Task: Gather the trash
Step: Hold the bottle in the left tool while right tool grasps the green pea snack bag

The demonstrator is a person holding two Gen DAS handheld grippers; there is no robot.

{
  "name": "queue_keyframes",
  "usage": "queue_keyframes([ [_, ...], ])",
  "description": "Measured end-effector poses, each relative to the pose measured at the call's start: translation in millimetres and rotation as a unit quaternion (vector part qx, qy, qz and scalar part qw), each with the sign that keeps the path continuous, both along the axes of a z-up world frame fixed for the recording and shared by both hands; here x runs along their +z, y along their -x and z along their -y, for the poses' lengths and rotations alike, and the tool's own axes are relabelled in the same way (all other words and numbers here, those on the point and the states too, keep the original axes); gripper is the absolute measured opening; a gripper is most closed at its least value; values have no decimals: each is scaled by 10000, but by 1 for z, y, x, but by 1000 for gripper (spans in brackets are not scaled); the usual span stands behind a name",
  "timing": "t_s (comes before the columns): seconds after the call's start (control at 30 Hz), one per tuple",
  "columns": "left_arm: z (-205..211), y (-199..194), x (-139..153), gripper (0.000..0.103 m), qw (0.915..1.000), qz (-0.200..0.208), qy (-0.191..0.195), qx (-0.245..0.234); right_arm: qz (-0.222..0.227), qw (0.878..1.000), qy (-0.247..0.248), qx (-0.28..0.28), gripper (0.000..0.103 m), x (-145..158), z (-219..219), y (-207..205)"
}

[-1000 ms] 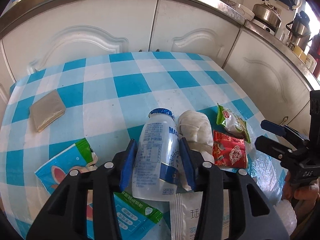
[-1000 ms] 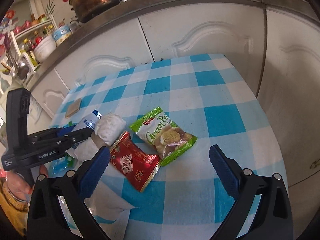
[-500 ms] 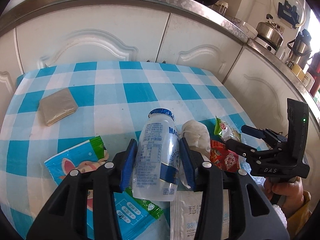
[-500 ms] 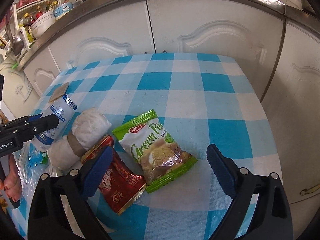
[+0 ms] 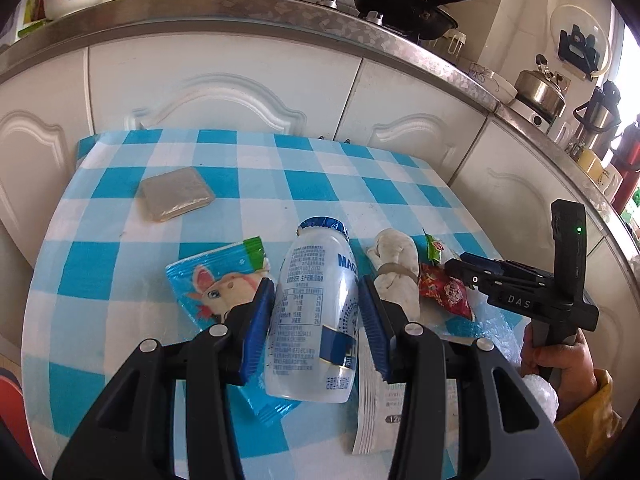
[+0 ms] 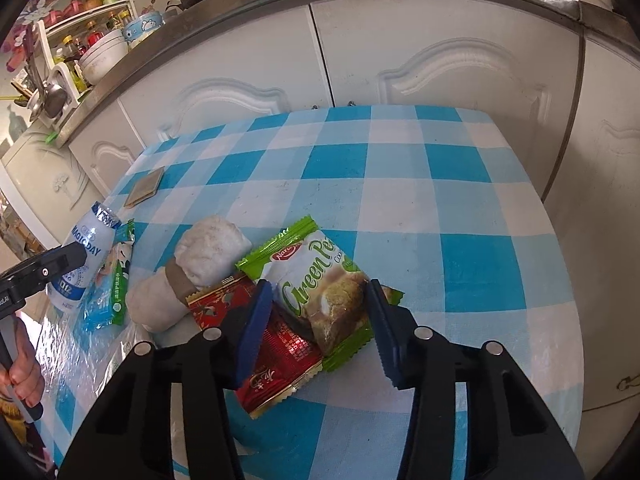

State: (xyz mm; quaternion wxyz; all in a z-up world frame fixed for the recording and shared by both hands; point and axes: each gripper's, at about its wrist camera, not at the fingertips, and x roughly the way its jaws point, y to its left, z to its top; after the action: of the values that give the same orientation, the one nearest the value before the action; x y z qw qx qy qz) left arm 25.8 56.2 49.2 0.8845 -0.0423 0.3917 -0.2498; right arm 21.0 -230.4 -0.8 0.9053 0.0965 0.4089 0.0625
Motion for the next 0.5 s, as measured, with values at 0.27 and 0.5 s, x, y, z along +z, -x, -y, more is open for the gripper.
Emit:
queue_keyframes([
  [0.27, -41, 40, -2, 45, 9996, -42, -26, 280, -80, 10000, 23, 42, 86, -6, -3, -10],
  [0.5, -77, 66, -9, 45, 9981, -232, -23, 565, -87, 9999, 5, 113, 78, -4, -11, -18],
])
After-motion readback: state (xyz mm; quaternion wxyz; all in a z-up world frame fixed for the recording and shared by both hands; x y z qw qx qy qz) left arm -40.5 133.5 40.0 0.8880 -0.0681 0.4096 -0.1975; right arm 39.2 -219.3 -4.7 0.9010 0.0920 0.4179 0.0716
